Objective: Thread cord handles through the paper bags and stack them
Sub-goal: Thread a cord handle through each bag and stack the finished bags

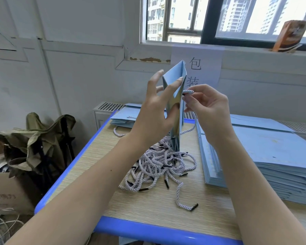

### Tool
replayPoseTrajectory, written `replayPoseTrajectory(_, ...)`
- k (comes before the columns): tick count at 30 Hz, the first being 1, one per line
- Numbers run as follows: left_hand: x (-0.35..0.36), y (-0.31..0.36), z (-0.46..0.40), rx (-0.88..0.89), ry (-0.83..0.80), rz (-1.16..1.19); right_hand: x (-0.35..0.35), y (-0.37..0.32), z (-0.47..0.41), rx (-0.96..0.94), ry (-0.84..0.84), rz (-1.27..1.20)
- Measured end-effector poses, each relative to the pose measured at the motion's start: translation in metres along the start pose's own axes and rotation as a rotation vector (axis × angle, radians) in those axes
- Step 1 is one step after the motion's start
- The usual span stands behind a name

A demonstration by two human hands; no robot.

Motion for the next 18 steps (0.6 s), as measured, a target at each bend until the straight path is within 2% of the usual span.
replayPoseTrajectory(6,0.004,0.013,-0.001,-0.016,0.010,0.103,0.004,-0.007,0.004,-0.030,-0.021,-0.019)
replayPoseTrajectory(10,-0.001,0.026,-0.006,0.075,0.059,0.087,0.007,-0.021,0.007,-0.056,-0.001,-0.166)
replayPoseTrajectory(13,-0.002,0.027,-0.007,0.113,0.071,0.005,0.009,-0.022,0.008,-0.043,-0.005,-0.188)
replayPoseTrajectory(18,0.002,0.007,-0.006,0.010,0.008,-0.085,0.008,-0.005,0.004,0.079,-0.004,-0.079)
Point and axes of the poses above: each hand's wrist, its own z-axis away from the middle knuckle, its own x-axis out of the palm, y = z × x, the point moved 2 cm from there along -z, towards the middle knuckle, and after that the axes turned 7 degrees about z, right-handed, at the moved point
